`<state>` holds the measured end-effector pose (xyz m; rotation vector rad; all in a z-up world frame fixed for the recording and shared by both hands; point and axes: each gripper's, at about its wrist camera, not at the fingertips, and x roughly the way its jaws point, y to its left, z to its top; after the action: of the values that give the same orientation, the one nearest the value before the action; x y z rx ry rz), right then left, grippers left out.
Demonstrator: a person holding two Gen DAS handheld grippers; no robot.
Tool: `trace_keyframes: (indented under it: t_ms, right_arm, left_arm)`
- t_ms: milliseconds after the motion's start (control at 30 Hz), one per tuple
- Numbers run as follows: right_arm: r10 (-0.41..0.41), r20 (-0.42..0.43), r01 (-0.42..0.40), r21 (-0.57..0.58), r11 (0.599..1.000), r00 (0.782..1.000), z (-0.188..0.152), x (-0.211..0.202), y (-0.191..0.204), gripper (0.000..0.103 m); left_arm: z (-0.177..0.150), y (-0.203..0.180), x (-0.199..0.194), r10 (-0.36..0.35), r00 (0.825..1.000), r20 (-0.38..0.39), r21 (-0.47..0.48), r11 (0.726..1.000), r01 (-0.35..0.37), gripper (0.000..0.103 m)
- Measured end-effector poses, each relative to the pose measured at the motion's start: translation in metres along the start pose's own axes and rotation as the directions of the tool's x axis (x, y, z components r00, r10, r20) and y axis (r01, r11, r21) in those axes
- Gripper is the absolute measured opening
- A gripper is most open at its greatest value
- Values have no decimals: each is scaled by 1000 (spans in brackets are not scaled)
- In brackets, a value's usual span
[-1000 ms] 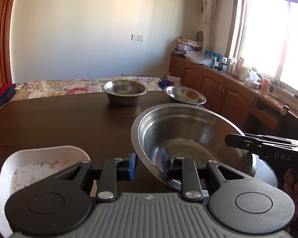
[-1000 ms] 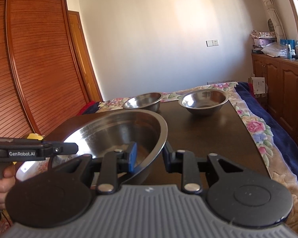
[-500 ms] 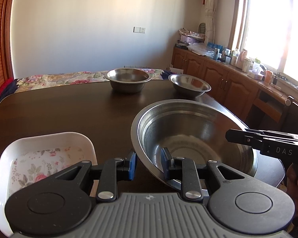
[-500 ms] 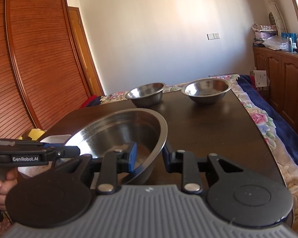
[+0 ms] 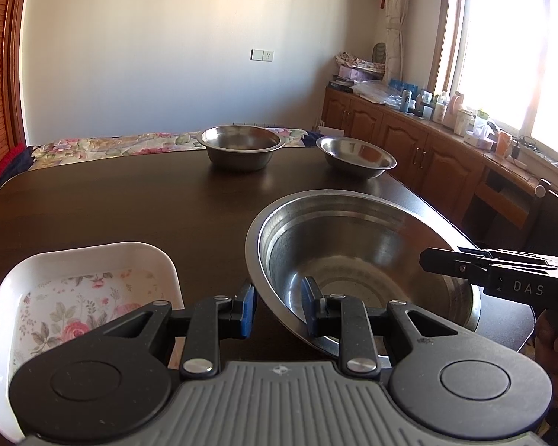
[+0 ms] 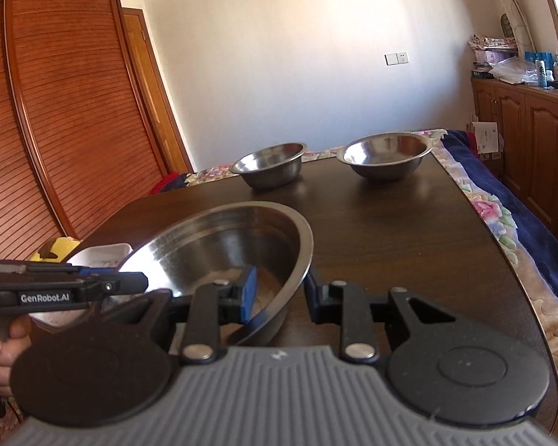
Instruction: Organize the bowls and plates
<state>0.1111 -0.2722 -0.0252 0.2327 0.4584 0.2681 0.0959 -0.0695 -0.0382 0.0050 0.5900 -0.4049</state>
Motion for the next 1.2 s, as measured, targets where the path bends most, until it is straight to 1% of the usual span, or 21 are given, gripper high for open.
trace_keyframes:
  t_ms: [233,333,400,467,533,667,800,933,1100,1200]
  right_arm:
    - [2,-5,-2,-7,1000,1000,-1,1,2,30]
    - [-1,-3,1,-10,1000,1000,0,1,2,31]
    - [-5,-3,5,-15,1000,1000,2,-1,2,31]
    - [-14,7,15,-30,999,1000,6,-6,1,31]
    - [-24,22,25,-47,999,999,11,-11,1,31]
    - [-39,46,43,-100,994,998,31,-15,-1,32]
    - [-41,50,49,-164,985,998,57,-7,-2,36]
    - [-42,38,49,-209,977,998,80,7,-5,38]
    - [-18,4,18,-268,963,1000,103,28,-6,40]
    - [-7,-10,4,-291,957,1000,114,41,-5,44]
  left_arm:
    - [0,1,-1,-1,1000,2,-6,1000,1,29]
    - [3,3,-3,4,1000,12,-7,1000,-3,38]
    - [5,5,-6,11,1000,19,-5,1000,-11,40]
    - [10,10,-8,11,1000,29,-12,1000,-11,45]
    - [16,14,-9,18,999,42,-9,1000,-18,47]
    - [35,23,-8,49,997,63,10,999,-50,51]
    - [57,32,1,84,993,79,33,996,-87,54]
    - [76,45,17,114,991,69,43,992,-117,54]
    - [96,60,43,135,990,41,50,989,-137,55]
    - [104,65,60,141,990,23,63,988,-143,55]
